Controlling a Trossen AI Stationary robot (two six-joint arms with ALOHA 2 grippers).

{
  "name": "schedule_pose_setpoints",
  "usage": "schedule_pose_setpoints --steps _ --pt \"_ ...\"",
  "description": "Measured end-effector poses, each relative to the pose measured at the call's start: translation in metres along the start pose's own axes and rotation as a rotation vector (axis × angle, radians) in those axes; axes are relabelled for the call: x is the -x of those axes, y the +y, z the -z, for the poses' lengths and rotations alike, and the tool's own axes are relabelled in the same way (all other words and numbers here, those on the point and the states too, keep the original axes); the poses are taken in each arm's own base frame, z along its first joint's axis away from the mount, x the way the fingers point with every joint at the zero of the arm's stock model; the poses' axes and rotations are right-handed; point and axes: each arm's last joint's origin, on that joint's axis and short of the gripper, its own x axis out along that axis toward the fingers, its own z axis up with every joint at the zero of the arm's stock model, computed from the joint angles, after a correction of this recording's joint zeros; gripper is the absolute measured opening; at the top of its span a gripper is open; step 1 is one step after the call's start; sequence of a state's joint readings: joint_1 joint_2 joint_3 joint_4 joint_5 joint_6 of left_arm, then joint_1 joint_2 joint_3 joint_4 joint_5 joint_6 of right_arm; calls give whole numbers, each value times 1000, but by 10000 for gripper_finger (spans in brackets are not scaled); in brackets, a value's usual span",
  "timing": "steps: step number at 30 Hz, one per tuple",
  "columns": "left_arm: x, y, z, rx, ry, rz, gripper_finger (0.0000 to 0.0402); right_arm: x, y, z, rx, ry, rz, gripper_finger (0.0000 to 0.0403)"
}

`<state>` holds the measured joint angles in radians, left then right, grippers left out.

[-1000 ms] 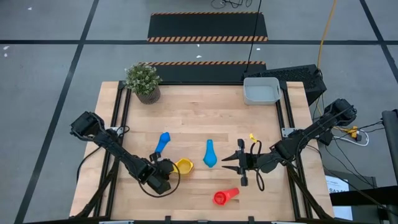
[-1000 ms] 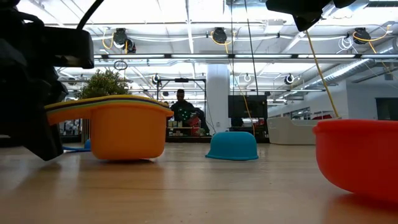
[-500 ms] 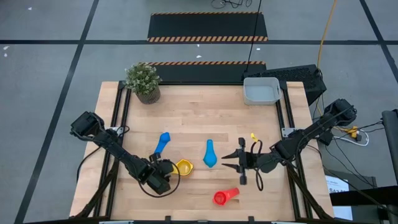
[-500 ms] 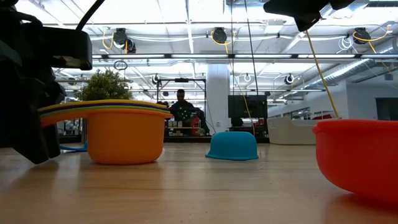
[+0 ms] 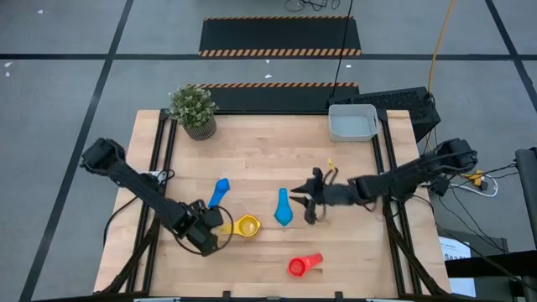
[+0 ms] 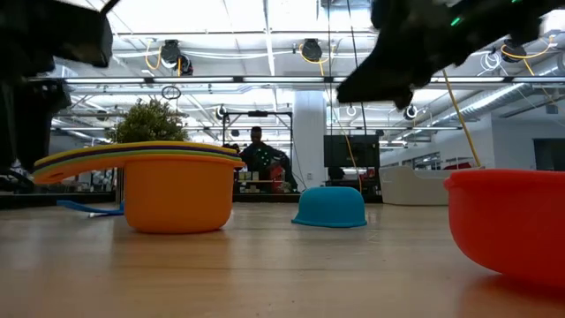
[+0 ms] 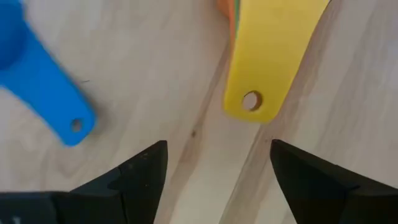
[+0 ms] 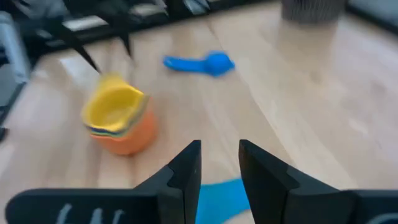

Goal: Nest measuring cups in basket
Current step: Stack the right light blue measuring cup on the yellow measuring cup

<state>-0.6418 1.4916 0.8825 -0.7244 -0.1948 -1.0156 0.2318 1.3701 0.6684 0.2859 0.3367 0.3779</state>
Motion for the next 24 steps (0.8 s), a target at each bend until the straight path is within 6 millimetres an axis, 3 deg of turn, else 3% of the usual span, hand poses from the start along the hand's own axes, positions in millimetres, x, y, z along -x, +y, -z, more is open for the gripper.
schedule_pose_setpoints --steps 9,17,24 --pt "39 29 0 33 -189 -136 268 -46 -62 -8 -221 353 -72 151" --pt "44 41 -9 8 -257 -206 255 -93 -75 -32 -191 620 -146 221" --pt "43 44 -13 24 -259 -218 255 -127 -87 -42 -128 774 -212 238"
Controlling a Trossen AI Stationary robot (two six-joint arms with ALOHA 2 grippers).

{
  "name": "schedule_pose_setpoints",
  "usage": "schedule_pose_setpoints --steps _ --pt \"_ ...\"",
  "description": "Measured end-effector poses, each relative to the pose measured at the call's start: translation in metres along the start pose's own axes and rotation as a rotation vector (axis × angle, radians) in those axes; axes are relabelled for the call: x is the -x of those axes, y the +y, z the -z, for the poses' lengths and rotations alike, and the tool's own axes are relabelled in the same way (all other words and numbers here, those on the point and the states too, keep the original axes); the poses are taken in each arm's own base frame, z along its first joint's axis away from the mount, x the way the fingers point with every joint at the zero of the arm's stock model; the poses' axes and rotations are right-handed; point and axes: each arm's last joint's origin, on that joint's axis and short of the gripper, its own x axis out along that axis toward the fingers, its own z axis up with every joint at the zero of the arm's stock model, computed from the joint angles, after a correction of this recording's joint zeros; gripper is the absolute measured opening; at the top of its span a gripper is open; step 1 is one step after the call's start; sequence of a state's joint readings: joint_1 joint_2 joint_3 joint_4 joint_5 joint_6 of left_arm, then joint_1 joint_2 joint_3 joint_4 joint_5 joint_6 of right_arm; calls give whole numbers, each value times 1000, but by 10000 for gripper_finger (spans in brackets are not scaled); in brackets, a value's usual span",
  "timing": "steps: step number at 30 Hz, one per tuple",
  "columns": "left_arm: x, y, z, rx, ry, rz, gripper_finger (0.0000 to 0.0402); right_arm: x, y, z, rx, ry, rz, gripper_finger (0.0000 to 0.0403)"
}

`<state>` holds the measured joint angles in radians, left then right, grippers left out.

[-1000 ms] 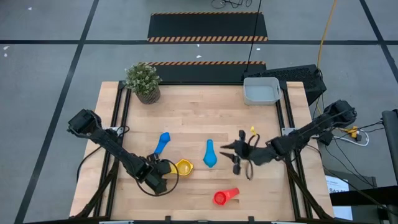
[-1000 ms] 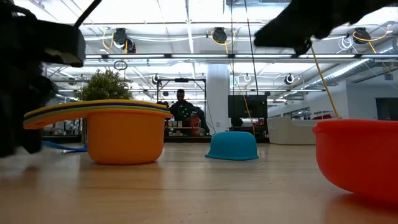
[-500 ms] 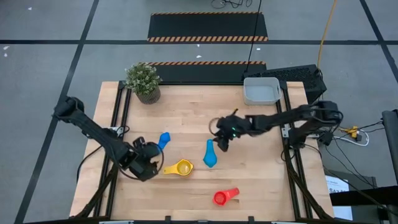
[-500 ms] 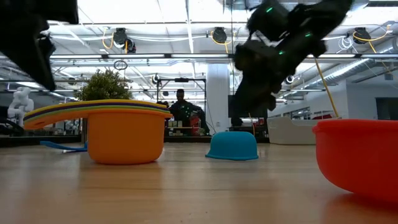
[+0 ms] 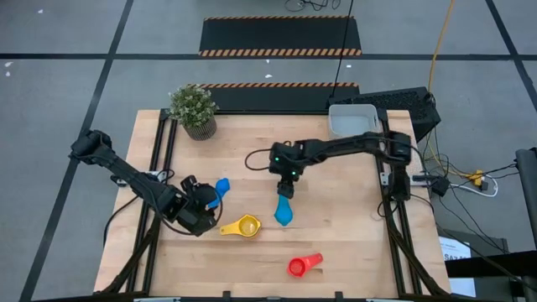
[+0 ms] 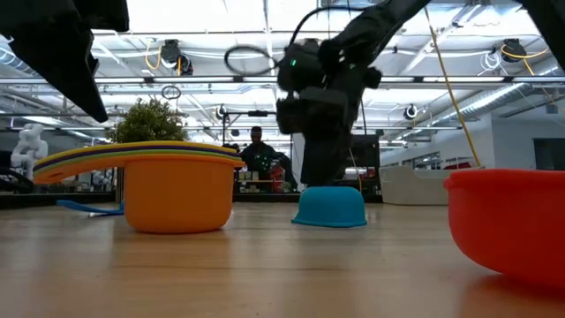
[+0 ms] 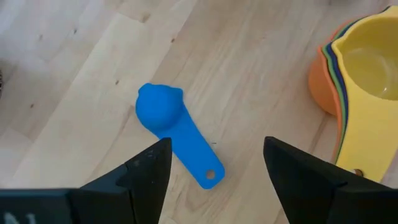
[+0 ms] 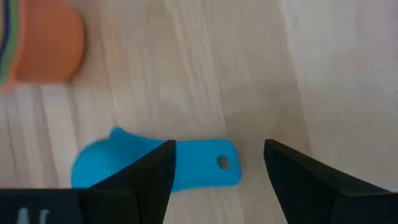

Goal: Nest measuring cups in basket
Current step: Stack the right light blue measuring cup on the yellow measuring cup

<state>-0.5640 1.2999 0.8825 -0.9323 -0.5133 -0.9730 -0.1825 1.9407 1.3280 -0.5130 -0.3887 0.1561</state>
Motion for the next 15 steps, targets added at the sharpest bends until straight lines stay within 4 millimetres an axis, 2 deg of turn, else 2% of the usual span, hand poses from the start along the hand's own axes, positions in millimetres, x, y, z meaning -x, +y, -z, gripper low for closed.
schedule_pose_setpoints --steps 6,15 --pt "0 0 0 5 0 0 253 -19 -9 1 75 80 -77 238" --pt "0 0 0 16 -2 0 253 -25 -11 3 122 100 -147 230"
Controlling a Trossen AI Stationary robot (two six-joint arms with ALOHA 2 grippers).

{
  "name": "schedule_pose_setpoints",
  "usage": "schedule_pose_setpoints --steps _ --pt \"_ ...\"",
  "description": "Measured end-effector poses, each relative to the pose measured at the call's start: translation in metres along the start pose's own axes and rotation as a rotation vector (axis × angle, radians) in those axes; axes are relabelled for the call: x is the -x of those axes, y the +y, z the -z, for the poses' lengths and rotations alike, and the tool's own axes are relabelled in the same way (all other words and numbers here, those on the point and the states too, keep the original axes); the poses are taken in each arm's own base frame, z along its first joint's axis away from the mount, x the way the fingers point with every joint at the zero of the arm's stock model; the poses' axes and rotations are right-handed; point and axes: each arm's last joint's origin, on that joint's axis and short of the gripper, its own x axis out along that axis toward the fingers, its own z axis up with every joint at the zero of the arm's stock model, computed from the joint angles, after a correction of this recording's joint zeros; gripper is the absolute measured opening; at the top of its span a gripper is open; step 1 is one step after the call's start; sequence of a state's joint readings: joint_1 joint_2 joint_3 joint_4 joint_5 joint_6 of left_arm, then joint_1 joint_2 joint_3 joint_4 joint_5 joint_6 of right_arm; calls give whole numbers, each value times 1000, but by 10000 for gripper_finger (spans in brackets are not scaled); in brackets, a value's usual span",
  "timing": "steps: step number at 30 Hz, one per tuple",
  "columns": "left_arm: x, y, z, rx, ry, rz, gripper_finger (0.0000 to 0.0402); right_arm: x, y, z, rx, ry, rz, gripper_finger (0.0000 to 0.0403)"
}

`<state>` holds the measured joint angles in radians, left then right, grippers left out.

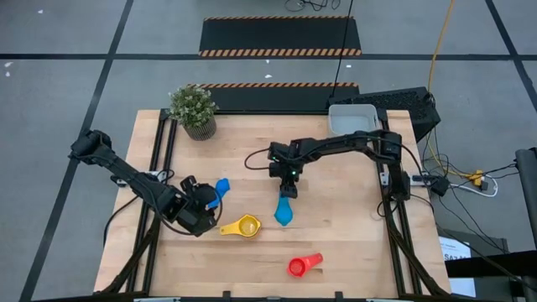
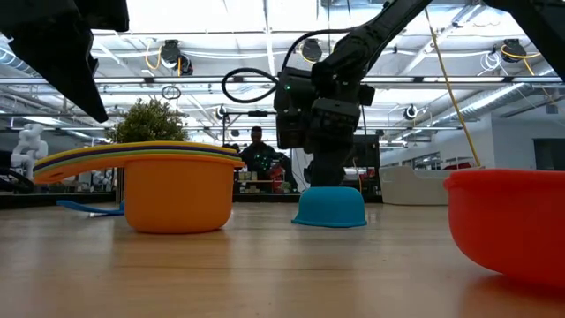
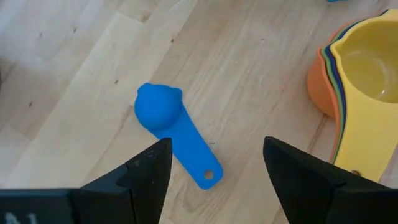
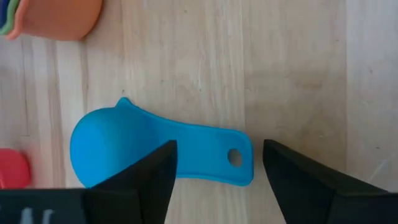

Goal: Nest measuring cups in basket
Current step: Stack the right light blue measuring cup on the yellow measuring cup

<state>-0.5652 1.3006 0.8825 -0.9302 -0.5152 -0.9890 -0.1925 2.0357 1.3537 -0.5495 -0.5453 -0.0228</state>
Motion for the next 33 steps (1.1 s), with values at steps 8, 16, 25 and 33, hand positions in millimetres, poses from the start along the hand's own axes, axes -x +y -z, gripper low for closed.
schedule_pose_setpoints --steps 8,16,25,33 --pt "0 0 0 7 0 -1 253 -2 0 1 -12 7 -3 152" --pt "0 0 0 11 0 -1 253 -3 0 3 1 23 -1 39" --pt "-1 -4 -7 37 -100 9 253 24 20 4 35 4 102 6" --pt "0 -13 -16 17 -186 85 253 80 82 10 82 -147 343 1"
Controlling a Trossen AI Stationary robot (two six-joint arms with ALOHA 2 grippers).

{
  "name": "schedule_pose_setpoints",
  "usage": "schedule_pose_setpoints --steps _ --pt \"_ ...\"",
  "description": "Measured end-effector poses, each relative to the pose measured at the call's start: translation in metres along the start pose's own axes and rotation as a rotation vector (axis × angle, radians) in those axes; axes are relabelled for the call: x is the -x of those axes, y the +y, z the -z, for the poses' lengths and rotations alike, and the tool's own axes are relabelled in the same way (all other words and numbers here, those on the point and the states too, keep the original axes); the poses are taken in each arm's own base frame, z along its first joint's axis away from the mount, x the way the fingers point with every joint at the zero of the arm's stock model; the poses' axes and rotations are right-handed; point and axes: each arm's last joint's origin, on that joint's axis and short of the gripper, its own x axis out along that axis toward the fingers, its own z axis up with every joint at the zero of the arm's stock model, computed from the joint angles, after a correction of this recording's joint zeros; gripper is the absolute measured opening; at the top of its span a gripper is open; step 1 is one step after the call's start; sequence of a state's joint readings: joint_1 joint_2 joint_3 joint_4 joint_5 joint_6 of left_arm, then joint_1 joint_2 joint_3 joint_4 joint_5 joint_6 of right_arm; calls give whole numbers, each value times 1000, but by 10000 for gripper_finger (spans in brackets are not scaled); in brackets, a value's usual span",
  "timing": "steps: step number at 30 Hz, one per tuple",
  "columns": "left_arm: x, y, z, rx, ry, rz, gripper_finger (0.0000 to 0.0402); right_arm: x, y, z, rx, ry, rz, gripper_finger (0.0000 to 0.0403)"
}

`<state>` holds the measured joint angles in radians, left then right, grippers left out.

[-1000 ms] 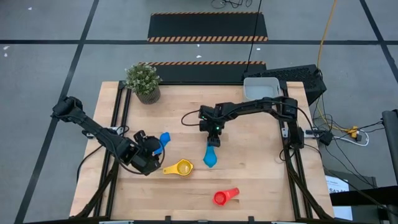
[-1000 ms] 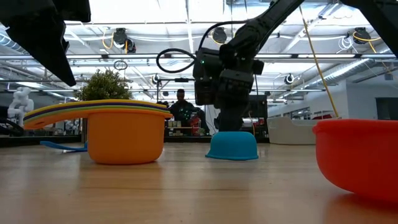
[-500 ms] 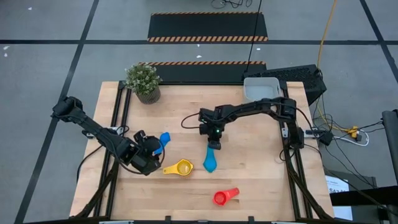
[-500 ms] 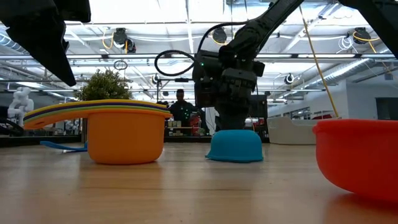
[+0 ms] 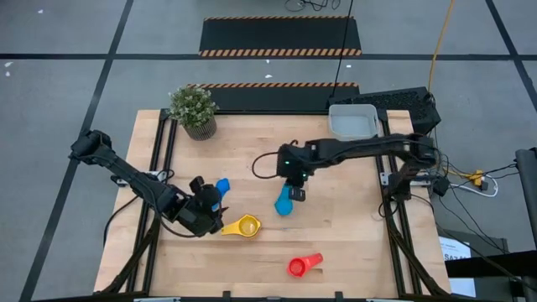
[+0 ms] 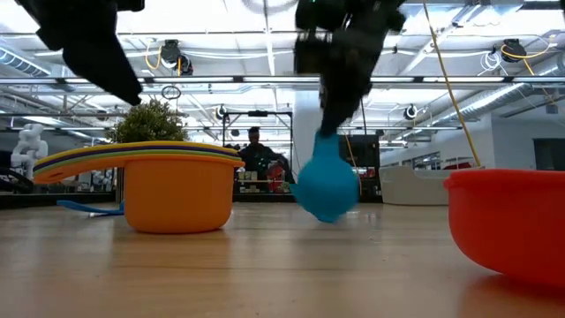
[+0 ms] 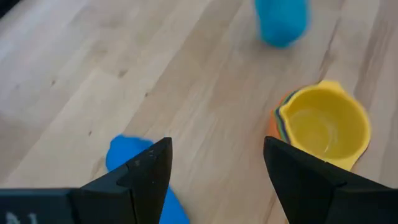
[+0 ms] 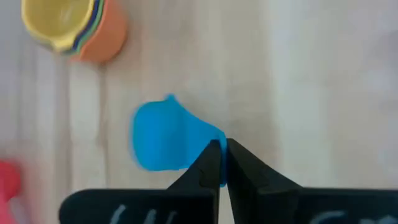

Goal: Nest measuring cups in basket
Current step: Stack the right light blue measuring cup on the yellow measuring cup

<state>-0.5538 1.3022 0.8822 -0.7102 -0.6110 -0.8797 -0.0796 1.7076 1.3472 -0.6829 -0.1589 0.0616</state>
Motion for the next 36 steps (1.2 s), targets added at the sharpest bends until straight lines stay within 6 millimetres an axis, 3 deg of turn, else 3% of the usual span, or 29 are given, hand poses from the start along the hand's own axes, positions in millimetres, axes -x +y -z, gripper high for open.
schedule_pose_setpoints --steps 8,14,25,36 --pt "0 -3 -5 27 -86 -6 253 58 54 8 6 -234 289 0" --pt "1 -6 -7 61 -108 12 253 75 91 17 37 -399 532 0" --pt "9 -19 -9 40 -208 86 253 59 130 33 111 -605 636 0" --pt "16 -26 -10 -71 -321 61 253 28 139 50 191 -806 571 0"
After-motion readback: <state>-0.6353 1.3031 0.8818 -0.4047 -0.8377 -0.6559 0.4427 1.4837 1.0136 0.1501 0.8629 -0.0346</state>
